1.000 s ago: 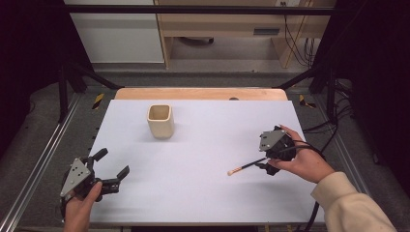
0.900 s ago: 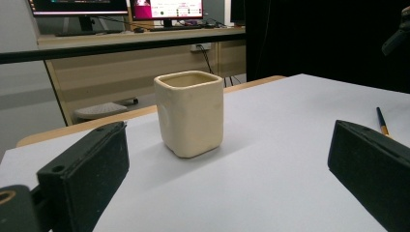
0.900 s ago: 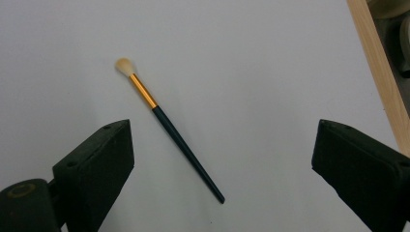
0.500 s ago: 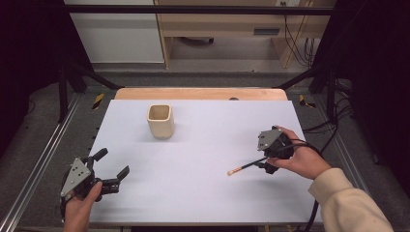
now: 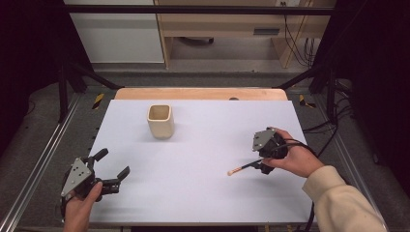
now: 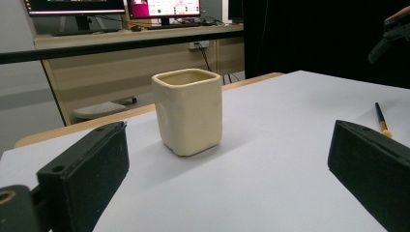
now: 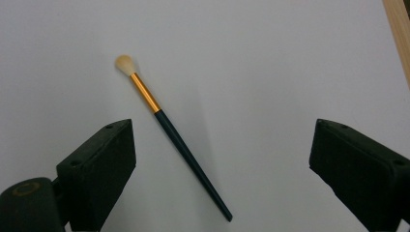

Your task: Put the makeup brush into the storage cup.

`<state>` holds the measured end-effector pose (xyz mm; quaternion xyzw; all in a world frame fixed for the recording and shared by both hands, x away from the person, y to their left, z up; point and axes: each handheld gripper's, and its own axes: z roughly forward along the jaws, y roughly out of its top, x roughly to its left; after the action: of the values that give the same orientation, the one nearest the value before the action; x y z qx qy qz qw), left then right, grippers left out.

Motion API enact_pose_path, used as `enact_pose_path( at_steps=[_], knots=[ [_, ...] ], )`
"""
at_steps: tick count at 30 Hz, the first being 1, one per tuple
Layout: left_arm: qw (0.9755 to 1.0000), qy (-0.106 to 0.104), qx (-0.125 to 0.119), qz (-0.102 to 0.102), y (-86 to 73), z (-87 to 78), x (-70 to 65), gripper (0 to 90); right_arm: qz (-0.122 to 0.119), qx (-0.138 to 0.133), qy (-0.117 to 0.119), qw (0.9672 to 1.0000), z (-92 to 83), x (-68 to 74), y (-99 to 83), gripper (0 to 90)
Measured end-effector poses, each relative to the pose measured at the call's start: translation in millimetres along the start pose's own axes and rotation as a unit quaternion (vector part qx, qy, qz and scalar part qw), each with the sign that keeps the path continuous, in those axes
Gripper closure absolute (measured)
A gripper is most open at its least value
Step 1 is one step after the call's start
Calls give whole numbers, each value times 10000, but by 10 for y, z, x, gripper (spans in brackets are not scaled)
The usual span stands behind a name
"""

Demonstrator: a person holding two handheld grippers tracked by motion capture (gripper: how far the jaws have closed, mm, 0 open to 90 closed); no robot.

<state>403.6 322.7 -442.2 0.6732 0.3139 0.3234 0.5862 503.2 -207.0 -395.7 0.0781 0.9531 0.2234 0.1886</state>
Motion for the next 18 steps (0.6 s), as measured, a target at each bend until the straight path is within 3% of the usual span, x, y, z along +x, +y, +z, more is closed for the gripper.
enact_pose_path(
  at_steps=[10,11,18],
  knots=[
    [10000,-2,20,37,-2,-2,5,4,-41,124,132,9998,127,-17,35,104],
    [10000,-2,21,37,-2,-2,6,4,-54,169,233,9996,146,-26,41,104],
    [10000,-5,31,42,-2,-12,16,4,-79,176,229,9996,203,-16,71,102]
  ],
)
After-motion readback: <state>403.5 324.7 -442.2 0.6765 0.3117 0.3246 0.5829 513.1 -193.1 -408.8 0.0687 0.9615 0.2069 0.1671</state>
